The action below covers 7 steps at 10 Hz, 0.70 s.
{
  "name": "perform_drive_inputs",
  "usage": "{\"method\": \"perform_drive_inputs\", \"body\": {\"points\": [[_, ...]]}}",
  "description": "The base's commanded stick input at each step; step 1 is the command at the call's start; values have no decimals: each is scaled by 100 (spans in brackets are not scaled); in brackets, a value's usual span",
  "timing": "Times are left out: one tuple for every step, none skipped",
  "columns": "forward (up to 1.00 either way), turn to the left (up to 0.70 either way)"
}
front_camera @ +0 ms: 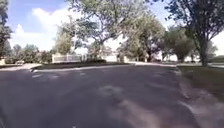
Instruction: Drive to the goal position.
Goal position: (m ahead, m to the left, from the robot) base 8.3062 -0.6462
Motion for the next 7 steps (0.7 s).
{"method": "perform_drive_inputs", "body": {"points": [[100,-10],[100,-19],[100,-28],[100,-35],[100,-35],[100,-28],[100,-16]]}}
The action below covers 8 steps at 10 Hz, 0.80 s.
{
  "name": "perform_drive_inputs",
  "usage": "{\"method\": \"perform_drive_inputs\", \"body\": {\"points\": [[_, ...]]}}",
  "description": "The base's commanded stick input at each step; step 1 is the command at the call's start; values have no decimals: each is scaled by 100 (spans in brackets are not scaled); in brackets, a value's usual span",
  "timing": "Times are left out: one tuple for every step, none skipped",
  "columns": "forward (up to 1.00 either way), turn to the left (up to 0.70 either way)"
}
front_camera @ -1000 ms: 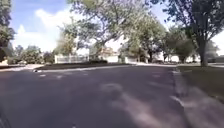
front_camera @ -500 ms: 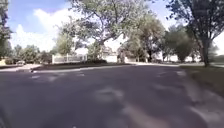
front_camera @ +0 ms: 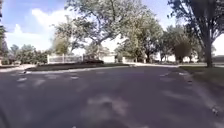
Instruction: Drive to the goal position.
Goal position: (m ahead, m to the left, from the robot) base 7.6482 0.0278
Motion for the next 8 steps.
{"method": "perform_drive_inputs", "body": {"points": [[100,-4],[100,0],[100,0],[100,0],[100,0],[100,0],[100,0],[100,0]]}}
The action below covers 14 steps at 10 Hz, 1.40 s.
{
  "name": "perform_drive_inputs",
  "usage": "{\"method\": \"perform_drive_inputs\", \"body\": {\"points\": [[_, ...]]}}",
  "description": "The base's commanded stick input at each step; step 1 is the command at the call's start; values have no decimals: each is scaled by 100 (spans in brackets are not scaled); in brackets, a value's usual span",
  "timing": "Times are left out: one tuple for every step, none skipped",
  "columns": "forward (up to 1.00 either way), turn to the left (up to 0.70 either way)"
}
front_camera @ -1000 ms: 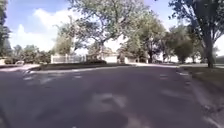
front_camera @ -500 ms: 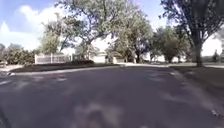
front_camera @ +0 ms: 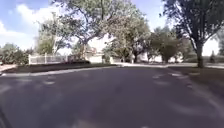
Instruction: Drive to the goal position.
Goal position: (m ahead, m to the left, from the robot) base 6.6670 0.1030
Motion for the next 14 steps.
{"method": "perform_drive_inputs", "body": {"points": [[100,0],[100,-7],[100,-17],[100,-27],[100,-34],[100,-30],[100,-3],[100,-1],[100,0],[100,0],[100,0],[100,0],[100,0],[100,0]]}}
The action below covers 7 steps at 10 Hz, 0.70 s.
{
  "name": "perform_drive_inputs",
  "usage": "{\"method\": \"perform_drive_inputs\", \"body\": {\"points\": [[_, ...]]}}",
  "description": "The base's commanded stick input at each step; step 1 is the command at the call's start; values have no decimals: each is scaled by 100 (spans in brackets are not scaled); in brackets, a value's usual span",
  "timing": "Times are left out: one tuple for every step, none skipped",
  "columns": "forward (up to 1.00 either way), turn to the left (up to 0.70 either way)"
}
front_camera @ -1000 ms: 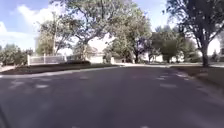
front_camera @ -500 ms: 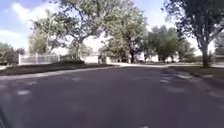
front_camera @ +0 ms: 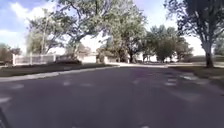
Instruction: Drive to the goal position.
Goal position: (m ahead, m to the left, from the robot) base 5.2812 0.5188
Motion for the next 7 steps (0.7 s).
{"method": "perform_drive_inputs", "body": {"points": [[100,0],[100,0],[100,0],[100,0],[100,0],[100,0],[100,0]]}}
